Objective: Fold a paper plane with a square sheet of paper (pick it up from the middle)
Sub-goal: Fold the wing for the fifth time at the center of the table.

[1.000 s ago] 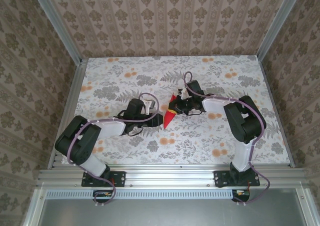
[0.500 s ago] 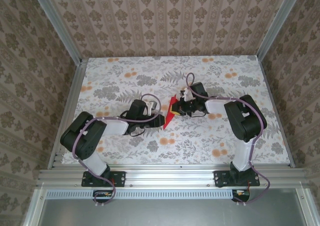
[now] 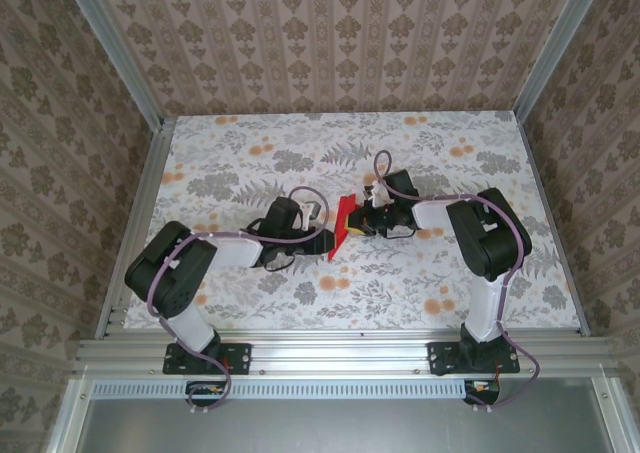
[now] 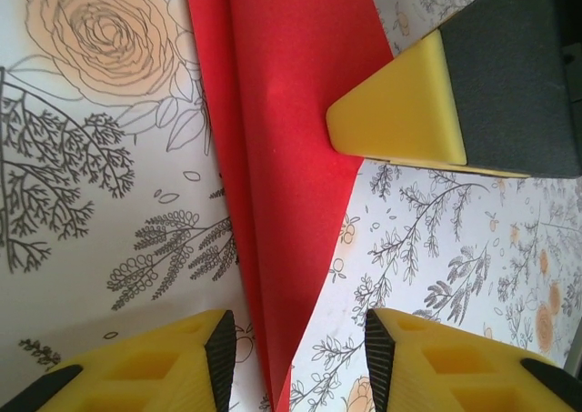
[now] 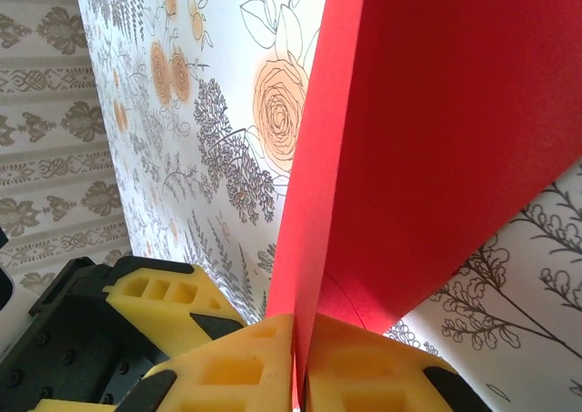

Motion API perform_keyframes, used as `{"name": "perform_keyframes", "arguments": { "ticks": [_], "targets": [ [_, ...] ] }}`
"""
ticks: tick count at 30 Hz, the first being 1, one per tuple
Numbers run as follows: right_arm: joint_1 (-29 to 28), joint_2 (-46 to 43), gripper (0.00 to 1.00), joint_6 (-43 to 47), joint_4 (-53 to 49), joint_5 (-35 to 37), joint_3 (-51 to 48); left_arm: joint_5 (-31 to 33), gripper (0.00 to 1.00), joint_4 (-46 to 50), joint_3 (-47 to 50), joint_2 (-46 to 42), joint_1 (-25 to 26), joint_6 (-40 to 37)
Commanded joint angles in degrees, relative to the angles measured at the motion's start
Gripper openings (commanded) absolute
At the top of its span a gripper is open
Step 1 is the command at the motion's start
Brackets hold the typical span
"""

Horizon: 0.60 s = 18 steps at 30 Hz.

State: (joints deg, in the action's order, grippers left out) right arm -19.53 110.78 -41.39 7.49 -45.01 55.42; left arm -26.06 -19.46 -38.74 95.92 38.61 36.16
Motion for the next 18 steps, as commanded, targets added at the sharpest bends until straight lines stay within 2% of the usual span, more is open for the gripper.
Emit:
{"name": "perform_keyframes", "arguments": {
  "ticks": [1, 9, 18],
  "targets": [
    [0.3, 1.6, 0.11, 3.0, -2.4, 1.5, 0.8, 0.8, 0.44, 2.0, -2.0, 1.0, 0.3, -1.1],
    [0.7, 2.6, 0.13, 5.4, -6.1, 3.2, 2.9, 0.3, 0.36, -0.1, -3.5, 3.1, -0.6, 4.4],
    [0.8, 3.5, 0.17, 5.6, -6.9, 3.1, 4.6, 0.0, 0.27, 0.7, -5.8, 6.3, -0.6, 5.2]
  ]
}}
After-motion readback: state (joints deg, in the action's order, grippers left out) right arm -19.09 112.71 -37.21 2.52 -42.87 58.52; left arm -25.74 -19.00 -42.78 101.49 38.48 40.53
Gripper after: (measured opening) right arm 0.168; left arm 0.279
